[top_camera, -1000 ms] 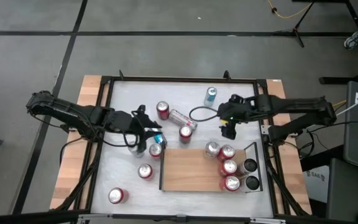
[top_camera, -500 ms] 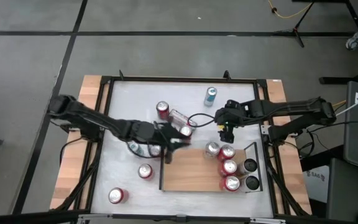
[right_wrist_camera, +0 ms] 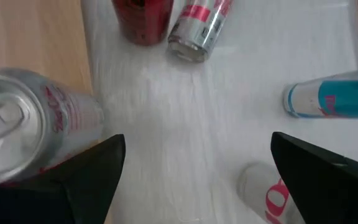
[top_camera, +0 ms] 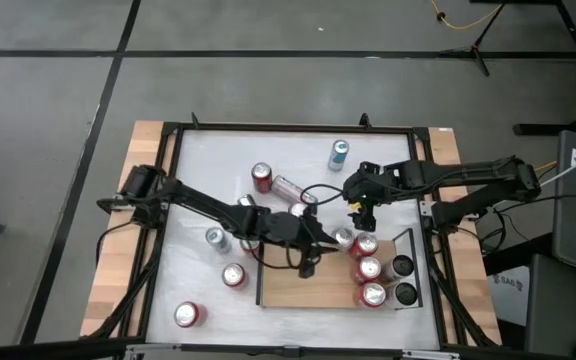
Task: Place canned beverage on shelf
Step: Adjust the silver soda can on the shelf
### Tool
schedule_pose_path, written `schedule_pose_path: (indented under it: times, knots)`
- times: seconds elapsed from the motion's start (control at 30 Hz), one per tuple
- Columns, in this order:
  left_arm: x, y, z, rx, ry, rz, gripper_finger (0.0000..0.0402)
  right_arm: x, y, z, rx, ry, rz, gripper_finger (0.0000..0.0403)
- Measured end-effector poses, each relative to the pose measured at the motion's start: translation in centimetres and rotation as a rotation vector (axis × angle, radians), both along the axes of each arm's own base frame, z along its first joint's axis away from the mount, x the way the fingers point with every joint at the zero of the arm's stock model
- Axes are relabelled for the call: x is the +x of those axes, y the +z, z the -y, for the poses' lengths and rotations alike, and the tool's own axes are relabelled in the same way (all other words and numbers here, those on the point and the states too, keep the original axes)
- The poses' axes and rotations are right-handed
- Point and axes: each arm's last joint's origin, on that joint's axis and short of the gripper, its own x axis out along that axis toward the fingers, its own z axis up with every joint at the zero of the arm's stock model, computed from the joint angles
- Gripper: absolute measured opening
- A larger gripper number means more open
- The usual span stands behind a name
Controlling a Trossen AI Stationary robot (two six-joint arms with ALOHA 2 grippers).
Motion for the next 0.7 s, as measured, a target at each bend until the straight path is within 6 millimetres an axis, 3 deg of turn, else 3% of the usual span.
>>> schedule_pose_path:
  times: [0.17, 0.7]
  knots:
    - [1.0, -1.1, 0.4, -0.011, -0.051, -0.041, 0.0064, 0.3, -0.1, 0.0, 0.000, 0.002, 0.008, 0.0392]
    - [0.7, -1.9, 0.2, 0.000, 0.010, -0.127, 0.0045, 1.1, -1.1, -0.3, 0.070, 0.035, -0.030, 0.0392]
